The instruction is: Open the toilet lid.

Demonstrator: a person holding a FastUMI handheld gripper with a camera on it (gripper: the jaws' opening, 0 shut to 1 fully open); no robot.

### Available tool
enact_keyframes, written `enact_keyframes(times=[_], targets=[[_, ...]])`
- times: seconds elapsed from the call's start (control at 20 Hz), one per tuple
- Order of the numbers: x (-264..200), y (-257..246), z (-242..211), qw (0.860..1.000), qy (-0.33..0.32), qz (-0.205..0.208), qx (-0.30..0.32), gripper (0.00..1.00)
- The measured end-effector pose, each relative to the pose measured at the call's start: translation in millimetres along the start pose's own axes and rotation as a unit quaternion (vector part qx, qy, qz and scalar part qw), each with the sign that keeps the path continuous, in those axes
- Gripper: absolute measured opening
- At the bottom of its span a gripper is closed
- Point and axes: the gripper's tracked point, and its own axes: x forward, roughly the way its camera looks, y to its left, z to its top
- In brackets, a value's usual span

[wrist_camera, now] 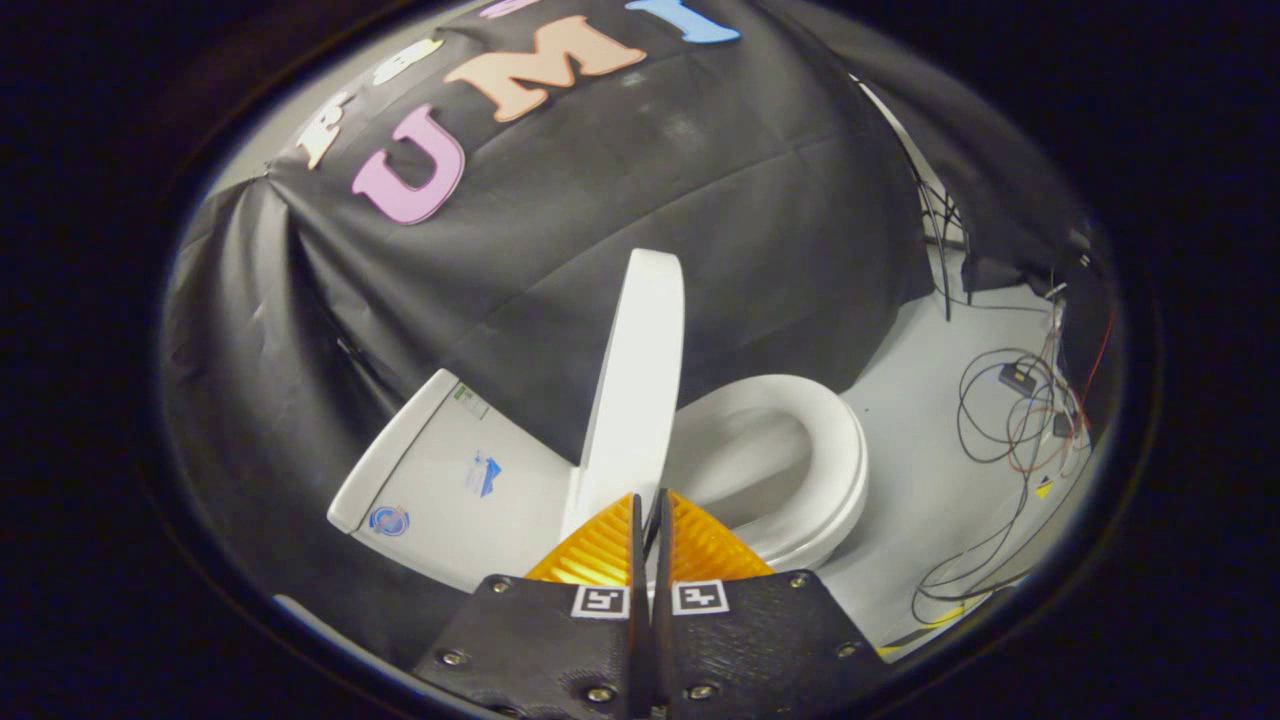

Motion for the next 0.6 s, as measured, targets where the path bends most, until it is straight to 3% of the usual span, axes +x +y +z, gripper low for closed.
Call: enact_keyframes(times=[0.6], targets=[[-8, 57, 10, 0.995, -0.021, 0.010, -0.095, 0.02]])
